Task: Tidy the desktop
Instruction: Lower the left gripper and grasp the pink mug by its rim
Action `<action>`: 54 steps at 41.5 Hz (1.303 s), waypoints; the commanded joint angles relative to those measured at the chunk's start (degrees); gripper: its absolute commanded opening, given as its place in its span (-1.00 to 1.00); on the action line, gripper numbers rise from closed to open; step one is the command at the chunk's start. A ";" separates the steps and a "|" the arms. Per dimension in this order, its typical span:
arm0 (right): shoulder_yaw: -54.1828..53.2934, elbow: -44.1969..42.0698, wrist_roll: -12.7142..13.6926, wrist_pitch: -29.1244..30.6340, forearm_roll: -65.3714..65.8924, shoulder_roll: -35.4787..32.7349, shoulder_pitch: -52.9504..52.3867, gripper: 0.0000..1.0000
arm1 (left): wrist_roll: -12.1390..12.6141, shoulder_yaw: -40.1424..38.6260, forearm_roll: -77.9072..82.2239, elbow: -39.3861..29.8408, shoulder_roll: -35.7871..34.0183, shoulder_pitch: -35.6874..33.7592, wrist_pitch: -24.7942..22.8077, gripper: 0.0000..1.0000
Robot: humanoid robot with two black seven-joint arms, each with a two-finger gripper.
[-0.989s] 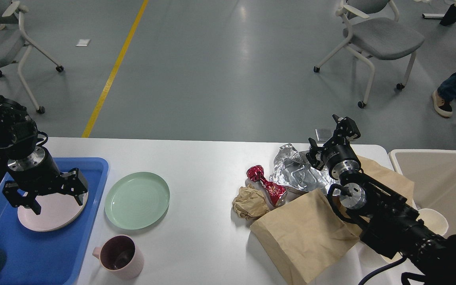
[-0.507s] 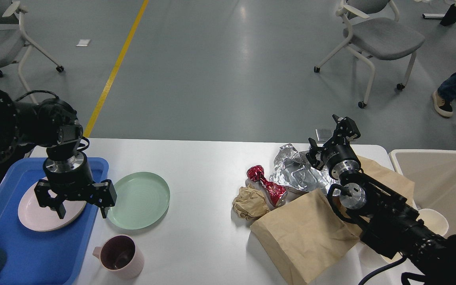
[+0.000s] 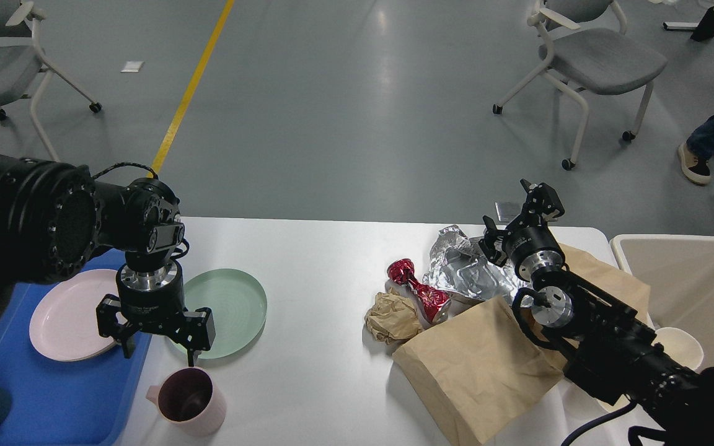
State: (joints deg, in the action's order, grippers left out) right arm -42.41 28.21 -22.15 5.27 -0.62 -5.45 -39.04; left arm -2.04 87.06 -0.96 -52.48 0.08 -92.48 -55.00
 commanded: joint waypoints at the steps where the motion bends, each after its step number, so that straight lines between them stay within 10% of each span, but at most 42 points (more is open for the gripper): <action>1: -0.04 0.00 0.00 0.00 0.00 0.00 0.02 1.00 | 0.02 -0.32 1.49 0.10 0.01 1.34 0.00 0.94; 32: -0.04 0.00 0.00 0.00 0.00 0.00 -0.07 1.00 | -0.07 -2.25 1.93 9.07 1.42 8.72 0.00 0.64; 54: -0.04 0.00 0.00 0.00 0.00 0.00 -0.07 1.00 | -0.34 -2.42 1.93 9.07 1.50 9.42 0.00 -0.89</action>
State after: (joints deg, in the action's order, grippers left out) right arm -42.43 28.21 -22.15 5.27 -0.61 -5.45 -39.02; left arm -2.08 84.67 0.96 -43.42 1.58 -83.02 -55.00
